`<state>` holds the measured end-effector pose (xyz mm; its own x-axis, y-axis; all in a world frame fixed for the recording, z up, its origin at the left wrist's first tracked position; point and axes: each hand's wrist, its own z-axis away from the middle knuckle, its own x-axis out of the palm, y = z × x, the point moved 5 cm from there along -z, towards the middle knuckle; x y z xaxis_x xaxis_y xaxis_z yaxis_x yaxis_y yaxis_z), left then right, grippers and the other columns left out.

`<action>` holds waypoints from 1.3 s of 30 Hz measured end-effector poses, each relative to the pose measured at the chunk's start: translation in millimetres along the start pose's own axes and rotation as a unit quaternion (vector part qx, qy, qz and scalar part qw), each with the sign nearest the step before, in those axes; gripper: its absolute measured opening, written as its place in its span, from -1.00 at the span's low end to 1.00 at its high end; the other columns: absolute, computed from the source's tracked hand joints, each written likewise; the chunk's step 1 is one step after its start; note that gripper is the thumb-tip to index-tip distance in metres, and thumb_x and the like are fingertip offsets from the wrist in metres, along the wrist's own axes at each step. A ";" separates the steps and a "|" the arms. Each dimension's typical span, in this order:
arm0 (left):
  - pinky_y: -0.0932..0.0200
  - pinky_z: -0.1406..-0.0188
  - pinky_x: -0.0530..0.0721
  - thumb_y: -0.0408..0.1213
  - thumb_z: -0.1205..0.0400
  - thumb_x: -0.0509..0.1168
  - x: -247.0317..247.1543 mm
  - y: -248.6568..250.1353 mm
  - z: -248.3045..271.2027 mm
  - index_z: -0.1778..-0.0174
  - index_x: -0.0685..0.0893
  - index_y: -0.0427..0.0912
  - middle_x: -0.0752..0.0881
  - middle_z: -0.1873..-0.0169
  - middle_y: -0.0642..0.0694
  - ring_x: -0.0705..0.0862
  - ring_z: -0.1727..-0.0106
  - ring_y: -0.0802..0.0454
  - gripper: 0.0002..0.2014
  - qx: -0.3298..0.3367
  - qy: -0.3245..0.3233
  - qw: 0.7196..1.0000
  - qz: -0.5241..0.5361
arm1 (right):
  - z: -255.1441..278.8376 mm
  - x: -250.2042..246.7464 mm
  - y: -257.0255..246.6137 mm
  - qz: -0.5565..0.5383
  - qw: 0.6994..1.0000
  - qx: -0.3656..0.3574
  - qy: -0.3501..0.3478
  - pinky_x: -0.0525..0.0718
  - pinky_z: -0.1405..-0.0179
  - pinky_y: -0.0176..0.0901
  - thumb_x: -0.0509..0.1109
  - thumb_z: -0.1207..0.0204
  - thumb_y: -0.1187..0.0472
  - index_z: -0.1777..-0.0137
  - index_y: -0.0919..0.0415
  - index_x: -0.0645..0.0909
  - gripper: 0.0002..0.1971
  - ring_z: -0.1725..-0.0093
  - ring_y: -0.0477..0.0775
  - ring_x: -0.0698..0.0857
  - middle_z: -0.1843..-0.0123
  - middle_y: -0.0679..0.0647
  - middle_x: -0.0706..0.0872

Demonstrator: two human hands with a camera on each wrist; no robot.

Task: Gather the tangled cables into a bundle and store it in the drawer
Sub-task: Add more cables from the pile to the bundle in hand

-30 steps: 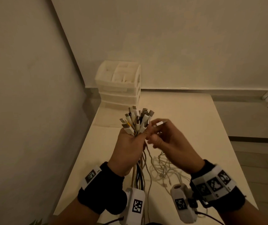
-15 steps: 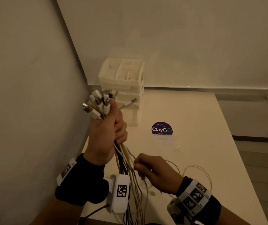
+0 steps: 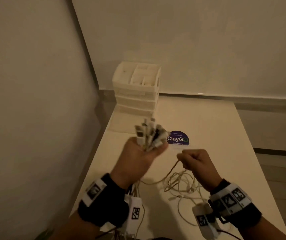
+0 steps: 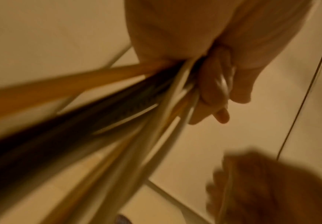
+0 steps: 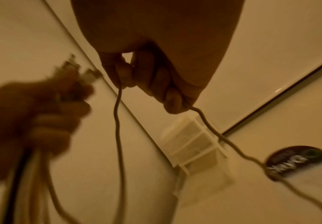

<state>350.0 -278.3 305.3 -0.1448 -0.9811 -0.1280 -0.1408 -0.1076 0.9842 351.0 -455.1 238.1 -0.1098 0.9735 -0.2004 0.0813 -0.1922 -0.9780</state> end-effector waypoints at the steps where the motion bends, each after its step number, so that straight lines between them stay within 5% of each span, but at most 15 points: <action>1: 0.48 0.38 0.53 -0.34 -0.55 0.46 11.0 -9.1 2.8 0.14 0.81 0.00 0.77 0.45 0.22 0.67 0.44 0.40 -0.88 -0.012 -0.008 1.000 -0.005 | -4.6 2.6 -11.7 -0.027 1.000 -0.009 -0.005 0.21 0.40 -0.01 0.37 -0.38 0.03 0.56 0.21 0.27 -0.56 0.49 -0.01 0.20 0.54 -0.01 0.24; 4: 0.27 0.58 0.44 -0.10 -0.56 0.43 28.6 -26.9 5.5 0.42 0.75 0.13 0.58 0.66 0.13 0.47 0.65 0.20 -0.80 -0.062 0.000 0.998 0.009 | -12.7 4.8 -34.4 -0.086 0.996 -0.025 -0.021 0.23 0.45 -0.09 0.29 -0.52 0.16 0.43 0.54 0.37 -0.56 0.50 -0.01 0.23 0.54 0.01 0.31; 7: 0.26 0.67 0.27 -0.04 -0.60 0.38 35.3 -34.5 4.3 0.52 0.63 -0.03 0.38 0.74 0.06 0.26 0.72 0.06 -0.65 -0.105 0.006 0.993 0.046 | -12.3 2.9 -36.6 -0.087 0.996 -0.025 -0.026 0.27 0.46 -0.16 0.22 -0.61 0.10 0.29 0.63 0.43 -0.50 0.49 -0.02 0.26 0.50 0.06 0.35; 15: 0.33 0.63 0.37 -0.17 -0.57 0.44 35.5 -32.3 -0.4 0.31 0.71 0.01 0.49 0.74 0.15 0.41 0.72 0.24 -0.86 -0.077 0.015 0.996 0.035 | -2.1 8.4 -29.8 -0.054 0.998 -0.017 0.002 0.31 0.44 -0.13 0.17 -0.62 0.02 0.28 0.41 0.48 -0.57 0.49 -0.12 0.29 0.52 -0.17 0.40; 19: 0.30 0.67 0.28 -0.24 -0.65 0.37 34.8 -37.4 -3.2 0.37 0.59 -0.16 0.33 0.69 0.02 0.23 0.73 0.11 -0.74 -0.129 -0.023 0.986 0.104 | -4.8 3.9 -14.0 -0.029 0.999 -0.014 -0.012 0.33 0.44 -0.19 0.17 -0.69 -0.03 0.38 0.19 0.53 -0.56 0.48 -0.06 0.32 0.48 0.02 0.41; 22: 0.37 0.71 0.22 -0.30 -0.68 0.30 10.4 -27.1 -13.0 0.33 0.55 -0.24 0.25 0.69 -0.01 0.16 0.74 0.13 -0.75 -0.119 0.018 0.978 0.168 | -2.0 -5.9 8.9 -0.002 1.000 -0.006 -0.003 0.35 0.44 -0.24 0.19 -0.66 0.02 0.41 0.26 0.53 -0.55 0.47 -0.02 0.35 0.46 0.15 0.41; 29: 0.39 0.68 0.12 -0.34 -0.73 0.21 -52.1 -13.9 -28.3 0.38 0.51 -0.21 0.20 0.72 0.08 0.11 0.75 0.19 -0.69 -0.047 0.154 0.964 0.211 | 9.7 -26.2 62.0 0.047 0.997 0.062 0.019 0.37 0.38 -0.17 0.31 -0.66 0.08 0.46 0.20 0.57 -0.57 0.51 -0.13 0.37 0.55 -0.09 0.44; 33: 0.31 0.60 0.25 -0.30 -0.64 0.37 -61.3 -26.5 -22.9 0.40 0.58 -0.19 0.31 0.73 0.12 0.19 0.76 0.16 -0.73 -0.042 0.249 0.959 0.130 | 3.3 -25.7 58.5 0.070 0.995 0.063 0.035 0.38 0.39 -0.22 0.35 -0.63 0.16 0.50 0.21 0.57 -0.58 0.52 -0.10 0.35 0.59 -0.09 0.42; 36: 0.18 0.47 0.53 -0.25 -0.52 0.52 -65.5 -19.1 -16.0 0.34 0.70 -0.03 0.67 0.52 0.19 0.61 0.57 0.17 -0.85 0.026 0.304 0.952 -0.029 | -0.1 -28.8 46.7 0.103 0.993 0.052 0.032 0.36 0.46 -0.38 0.41 -0.58 0.28 0.54 0.34 0.47 -0.56 0.57 -0.16 0.32 0.62 -0.09 0.39; 39: 0.31 0.30 0.66 -0.30 -0.47 0.55 -33.9 -12.5 -10.8 0.24 0.79 -0.03 0.82 0.33 0.15 0.77 0.28 0.21 -0.91 0.023 0.220 0.974 -0.039 | -5.3 -28.3 25.1 0.087 0.995 0.054 0.017 0.36 0.47 -0.25 0.40 -0.53 0.37 0.57 0.30 0.37 -0.55 0.57 -0.12 0.30 0.61 -0.02 0.36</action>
<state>367.2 -245.4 298.6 0.3002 -0.9453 -0.1276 -0.1803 -0.1875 0.9656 361.4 -486.8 219.5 -0.0704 0.9274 -0.3673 -0.0106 -0.3689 -0.9294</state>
